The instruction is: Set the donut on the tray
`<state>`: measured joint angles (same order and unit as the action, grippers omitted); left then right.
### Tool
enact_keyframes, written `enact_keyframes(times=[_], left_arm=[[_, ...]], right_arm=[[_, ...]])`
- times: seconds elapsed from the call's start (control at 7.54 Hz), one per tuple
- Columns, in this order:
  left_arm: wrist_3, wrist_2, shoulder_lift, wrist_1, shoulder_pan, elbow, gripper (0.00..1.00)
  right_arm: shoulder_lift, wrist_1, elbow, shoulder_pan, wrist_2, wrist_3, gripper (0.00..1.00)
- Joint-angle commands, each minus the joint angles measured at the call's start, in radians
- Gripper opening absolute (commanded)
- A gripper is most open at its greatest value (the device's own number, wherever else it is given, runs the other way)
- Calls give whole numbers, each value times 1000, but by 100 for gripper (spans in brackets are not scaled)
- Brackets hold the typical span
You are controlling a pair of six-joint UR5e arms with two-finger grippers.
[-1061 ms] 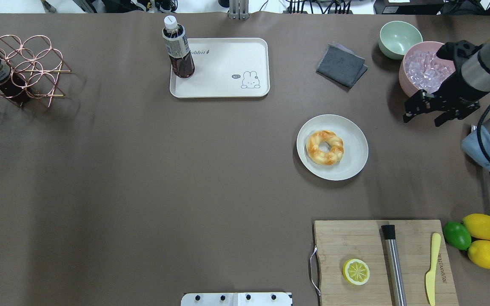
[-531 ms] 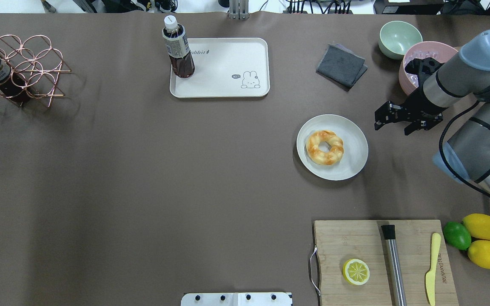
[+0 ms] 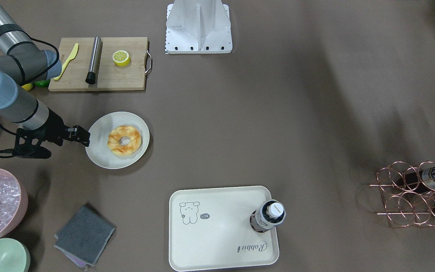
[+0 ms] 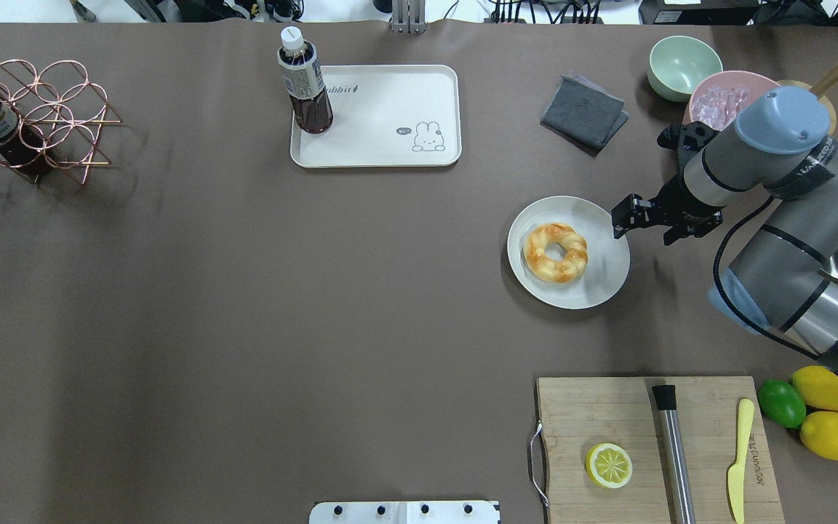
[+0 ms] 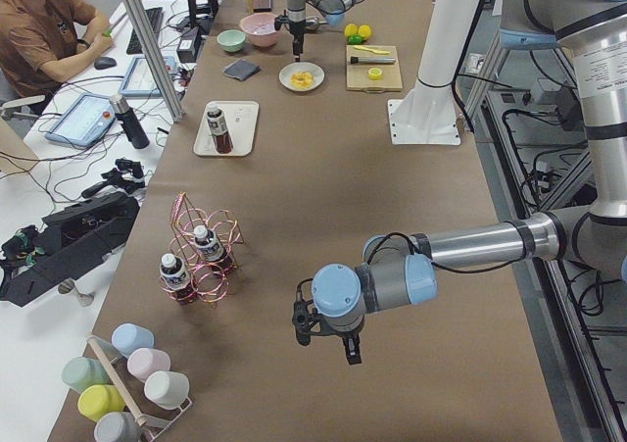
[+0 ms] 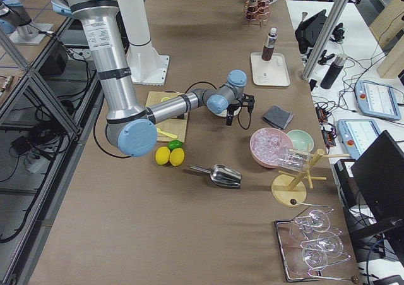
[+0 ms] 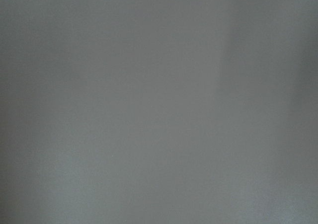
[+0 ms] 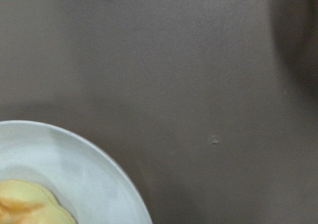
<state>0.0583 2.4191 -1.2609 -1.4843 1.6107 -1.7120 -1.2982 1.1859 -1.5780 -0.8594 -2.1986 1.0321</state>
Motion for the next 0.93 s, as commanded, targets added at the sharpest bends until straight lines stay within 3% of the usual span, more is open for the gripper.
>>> enact_keyframes(times=[0.0,0.13,0.4,0.66,0.8], left_arm=[[0,0,0,1,0,-1,98],[0,0,0,1,0,-1,98],[0,-2,0,1,0,2,98],[0,-2,2,1,0,5,98],[0,-2,2,1,0,6,98]], right_arm=[[25,0,3,39,40,6,88],[19,0,3,39,39,6,78],[23,0,9,43,40,6,46],[27,0,15,49,40,6,37],[27,0,15,49,39,6,16]])
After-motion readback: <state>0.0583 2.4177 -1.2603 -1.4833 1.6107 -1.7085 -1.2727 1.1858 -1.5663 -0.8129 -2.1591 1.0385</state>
